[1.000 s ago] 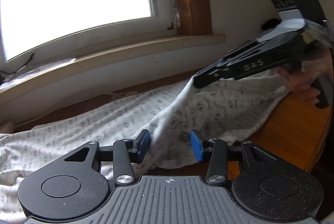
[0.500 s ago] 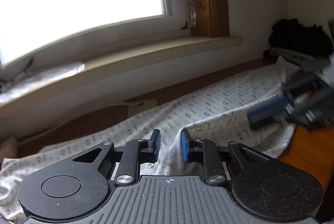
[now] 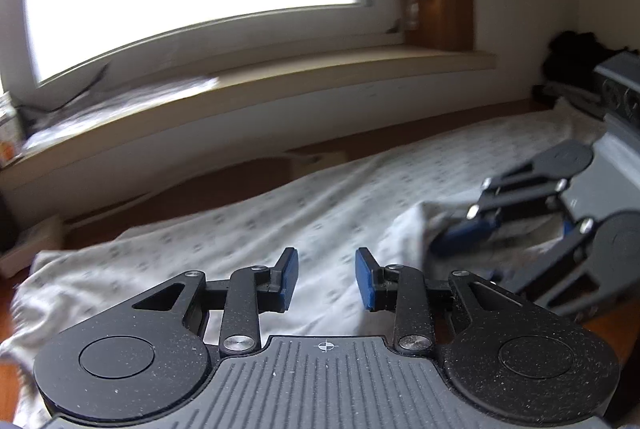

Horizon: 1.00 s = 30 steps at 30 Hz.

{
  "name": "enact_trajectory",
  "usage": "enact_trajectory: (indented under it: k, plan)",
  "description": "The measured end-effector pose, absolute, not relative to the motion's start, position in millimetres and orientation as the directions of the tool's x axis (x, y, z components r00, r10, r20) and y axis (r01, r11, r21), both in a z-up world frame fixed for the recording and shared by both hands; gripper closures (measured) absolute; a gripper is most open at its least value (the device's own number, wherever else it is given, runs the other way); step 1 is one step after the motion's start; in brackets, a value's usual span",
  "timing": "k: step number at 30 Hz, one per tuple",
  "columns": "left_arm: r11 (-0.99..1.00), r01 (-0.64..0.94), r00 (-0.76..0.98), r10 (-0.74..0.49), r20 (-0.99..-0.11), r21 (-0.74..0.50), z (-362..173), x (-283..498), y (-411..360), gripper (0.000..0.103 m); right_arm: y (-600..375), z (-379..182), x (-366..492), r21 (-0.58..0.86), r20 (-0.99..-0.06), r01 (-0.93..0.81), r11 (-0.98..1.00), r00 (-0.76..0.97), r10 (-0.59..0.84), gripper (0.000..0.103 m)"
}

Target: Fold clothes

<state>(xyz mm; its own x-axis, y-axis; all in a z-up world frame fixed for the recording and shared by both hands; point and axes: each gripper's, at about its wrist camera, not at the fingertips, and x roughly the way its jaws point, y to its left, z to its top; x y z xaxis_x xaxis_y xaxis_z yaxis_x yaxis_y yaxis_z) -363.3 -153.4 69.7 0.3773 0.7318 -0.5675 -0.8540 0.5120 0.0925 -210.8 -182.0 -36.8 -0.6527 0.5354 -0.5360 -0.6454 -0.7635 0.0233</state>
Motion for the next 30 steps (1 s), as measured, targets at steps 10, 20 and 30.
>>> enact_trajectory:
  k: [10,20,30]
  plan:
    - [0.522,-0.852,0.425,0.741,-0.519,0.048,67.7,-378.2,-196.6,0.057,-182.3,-30.4,-205.9,0.062,-0.495,-0.616,-0.785,-0.702,0.512,0.079]
    - [0.564,-0.823,0.453,0.723,-0.522,0.067,74.8,-372.0,-183.5,0.093,-190.1,-23.7,-185.1,0.108,-0.495,-0.625,-0.773,-0.708,0.504,0.100]
    - [0.594,-0.801,0.458,0.688,-0.563,0.073,81.2,-372.8,-173.8,0.095,-198.4,-23.6,-198.4,0.073,-0.492,-0.579,-0.812,-0.729,0.476,0.080]
